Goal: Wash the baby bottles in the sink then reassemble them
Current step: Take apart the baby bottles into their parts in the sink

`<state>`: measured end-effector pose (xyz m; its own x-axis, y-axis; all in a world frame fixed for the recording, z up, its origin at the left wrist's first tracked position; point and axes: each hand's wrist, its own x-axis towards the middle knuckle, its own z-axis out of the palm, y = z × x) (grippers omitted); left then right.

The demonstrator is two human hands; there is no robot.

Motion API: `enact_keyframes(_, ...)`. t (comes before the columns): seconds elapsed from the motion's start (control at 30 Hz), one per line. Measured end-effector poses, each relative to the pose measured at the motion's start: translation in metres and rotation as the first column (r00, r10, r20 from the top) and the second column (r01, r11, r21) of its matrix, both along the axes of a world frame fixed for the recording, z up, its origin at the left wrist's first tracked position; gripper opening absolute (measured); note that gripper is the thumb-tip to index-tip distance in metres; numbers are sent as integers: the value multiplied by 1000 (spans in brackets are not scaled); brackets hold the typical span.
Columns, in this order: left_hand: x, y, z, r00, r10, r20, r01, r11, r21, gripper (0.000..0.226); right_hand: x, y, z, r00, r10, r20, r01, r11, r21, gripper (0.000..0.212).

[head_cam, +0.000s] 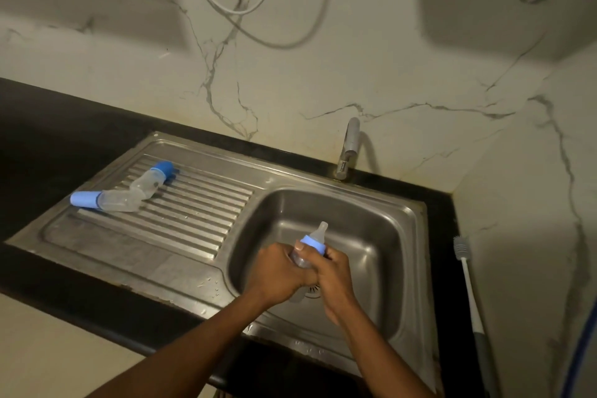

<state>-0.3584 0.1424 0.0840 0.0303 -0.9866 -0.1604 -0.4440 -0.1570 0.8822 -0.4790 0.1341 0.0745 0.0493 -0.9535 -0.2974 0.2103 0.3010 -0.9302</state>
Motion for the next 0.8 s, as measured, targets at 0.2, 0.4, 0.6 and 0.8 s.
enact_keyframes(0.2,-1,1,4,908,-77,-412,147,979,141,13,-13,-7,-7,961,168,218,-186,980,66,51)
enact_keyframes(0.4,-4,-3,0,965,41,-258,-15,995,102,10,-3,-4,-10,999,-25,25,24,998,58,60)
enact_keyframes(0.6,8,-5,-1,949,16,-314,24,992,123,19,-10,2,-9,940,73,332,-118,986,117,49)
enact_keyframes(0.8,8,0,-8,948,16,-317,26,991,128,17,4,-2,-5,987,18,158,-37,992,118,64)
